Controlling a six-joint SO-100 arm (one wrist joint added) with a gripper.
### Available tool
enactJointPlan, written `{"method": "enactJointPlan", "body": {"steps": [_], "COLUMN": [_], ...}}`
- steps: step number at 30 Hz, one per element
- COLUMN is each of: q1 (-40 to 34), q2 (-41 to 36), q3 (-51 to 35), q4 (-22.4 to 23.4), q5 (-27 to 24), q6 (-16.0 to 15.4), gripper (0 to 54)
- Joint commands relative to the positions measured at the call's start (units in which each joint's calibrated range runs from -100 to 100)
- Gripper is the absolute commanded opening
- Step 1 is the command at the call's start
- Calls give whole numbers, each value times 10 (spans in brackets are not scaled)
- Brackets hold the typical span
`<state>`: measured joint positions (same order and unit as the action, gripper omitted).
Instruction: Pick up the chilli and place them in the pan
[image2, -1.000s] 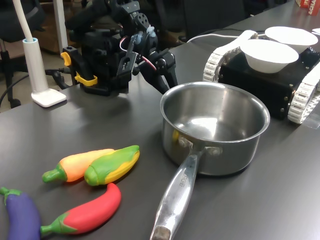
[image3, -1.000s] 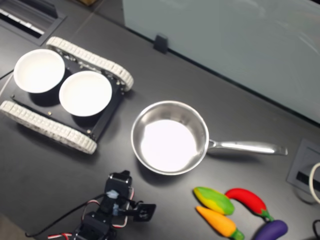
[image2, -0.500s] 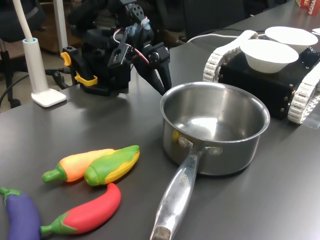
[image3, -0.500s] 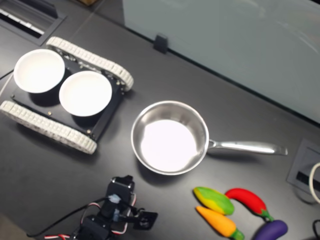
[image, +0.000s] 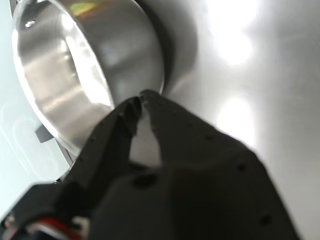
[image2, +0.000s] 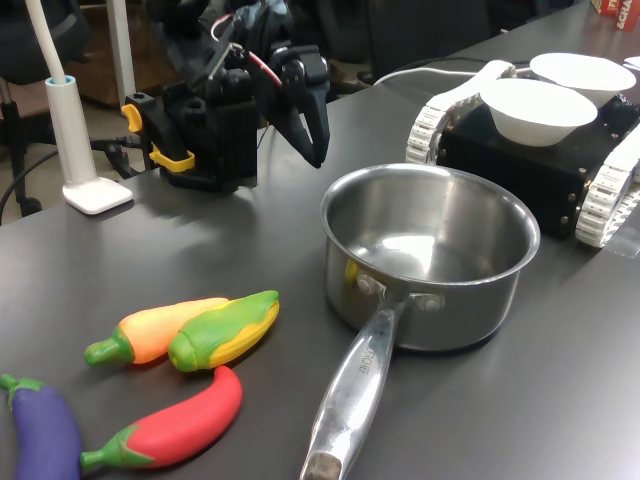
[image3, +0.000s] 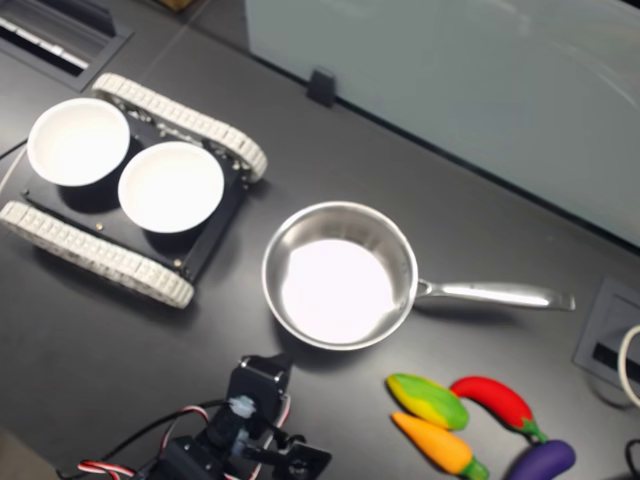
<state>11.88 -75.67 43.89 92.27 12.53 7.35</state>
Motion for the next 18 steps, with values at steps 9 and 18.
{"method": "enactJointPlan", "body": {"steps": [9, 18], "q1": [111, 197], "q2": [126, 229], "q3": [-239, -384], "q4": [14, 13], "q5": [20, 33], "q6": [33, 33], "gripper": [0, 0]}}
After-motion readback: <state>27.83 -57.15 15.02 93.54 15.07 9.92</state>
